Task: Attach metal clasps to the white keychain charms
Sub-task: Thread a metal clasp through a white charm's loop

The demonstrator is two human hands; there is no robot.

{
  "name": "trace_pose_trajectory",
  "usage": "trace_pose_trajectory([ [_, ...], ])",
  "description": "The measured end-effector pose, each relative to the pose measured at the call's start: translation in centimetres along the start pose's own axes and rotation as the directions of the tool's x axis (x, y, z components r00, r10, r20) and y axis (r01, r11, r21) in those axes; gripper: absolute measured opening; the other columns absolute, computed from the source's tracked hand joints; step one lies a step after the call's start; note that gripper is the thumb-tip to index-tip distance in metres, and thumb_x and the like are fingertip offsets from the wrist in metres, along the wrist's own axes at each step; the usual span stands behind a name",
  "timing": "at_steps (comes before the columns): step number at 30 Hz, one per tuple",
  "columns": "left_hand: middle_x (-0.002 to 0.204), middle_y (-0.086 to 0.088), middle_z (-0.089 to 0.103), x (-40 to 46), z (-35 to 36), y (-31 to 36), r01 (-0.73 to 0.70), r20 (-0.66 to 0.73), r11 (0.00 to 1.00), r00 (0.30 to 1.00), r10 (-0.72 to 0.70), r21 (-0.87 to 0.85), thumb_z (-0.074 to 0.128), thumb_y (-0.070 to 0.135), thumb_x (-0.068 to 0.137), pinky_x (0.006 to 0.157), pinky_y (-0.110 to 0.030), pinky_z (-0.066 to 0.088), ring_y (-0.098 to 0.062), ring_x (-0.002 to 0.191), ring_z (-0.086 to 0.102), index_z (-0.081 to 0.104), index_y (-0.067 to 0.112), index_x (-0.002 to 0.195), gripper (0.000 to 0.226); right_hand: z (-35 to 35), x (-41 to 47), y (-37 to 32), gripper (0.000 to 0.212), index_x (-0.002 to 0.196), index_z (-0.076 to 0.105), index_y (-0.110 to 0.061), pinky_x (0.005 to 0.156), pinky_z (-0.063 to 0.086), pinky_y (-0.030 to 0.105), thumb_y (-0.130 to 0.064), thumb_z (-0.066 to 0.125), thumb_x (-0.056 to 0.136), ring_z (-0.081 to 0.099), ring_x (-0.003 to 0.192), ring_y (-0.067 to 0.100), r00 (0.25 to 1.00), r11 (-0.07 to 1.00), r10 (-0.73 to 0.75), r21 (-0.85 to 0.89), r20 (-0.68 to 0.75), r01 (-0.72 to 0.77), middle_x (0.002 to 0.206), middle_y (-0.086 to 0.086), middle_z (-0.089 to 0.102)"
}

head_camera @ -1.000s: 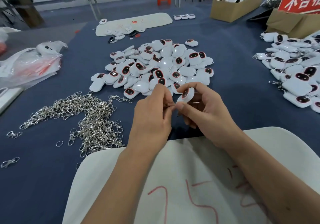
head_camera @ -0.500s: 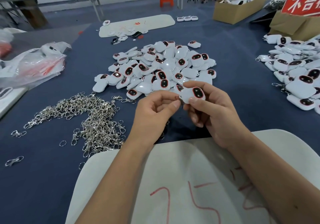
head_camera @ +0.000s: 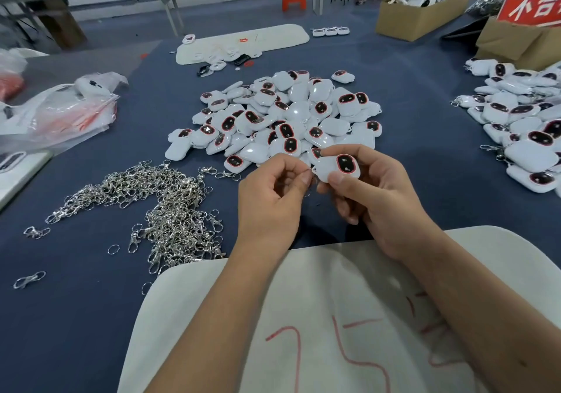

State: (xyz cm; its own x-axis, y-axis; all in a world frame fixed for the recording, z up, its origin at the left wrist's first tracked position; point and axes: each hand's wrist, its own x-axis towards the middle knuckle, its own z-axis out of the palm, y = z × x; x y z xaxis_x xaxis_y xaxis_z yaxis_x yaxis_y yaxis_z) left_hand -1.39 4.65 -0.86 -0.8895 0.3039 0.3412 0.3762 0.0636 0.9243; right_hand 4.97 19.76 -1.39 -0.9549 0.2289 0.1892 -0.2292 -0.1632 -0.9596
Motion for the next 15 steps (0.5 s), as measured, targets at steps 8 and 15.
trace_pose_trajectory([
  [8,0.075,-0.003,0.068,-0.2,0.4,-0.3,-0.013,-0.017,0.998,1.000,0.014,0.070,0.064,0.011,0.094,0.070,-0.034,0.052,-0.022,0.073,0.065,0.064,0.017,0.084,0.011,0.1,0.3,0.2,0.024,0.115,0.068,-0.015,0.044,0.038,0.023,-0.016,0.066,0.091,0.050,0.051,0.017,0.996,1.000,-0.005,0.006,-0.093,0.006,0.079,0.013,0.071],
  [15,0.075,0.000,0.071,0.6,3.9,1.9,0.071,-0.033,0.997,0.997,-0.071,0.004,0.066,0.005,0.095,0.070,-0.031,0.059,-0.015,0.067,0.071,0.064,0.017,0.091,0.013,-0.3,0.5,0.4,0.023,0.114,0.057,-0.018,0.044,0.040,0.023,-0.019,0.062,0.092,0.051,0.049,0.013,0.880,0.995,-0.049,0.054,-0.473,0.084,0.070,0.005,0.066],
])
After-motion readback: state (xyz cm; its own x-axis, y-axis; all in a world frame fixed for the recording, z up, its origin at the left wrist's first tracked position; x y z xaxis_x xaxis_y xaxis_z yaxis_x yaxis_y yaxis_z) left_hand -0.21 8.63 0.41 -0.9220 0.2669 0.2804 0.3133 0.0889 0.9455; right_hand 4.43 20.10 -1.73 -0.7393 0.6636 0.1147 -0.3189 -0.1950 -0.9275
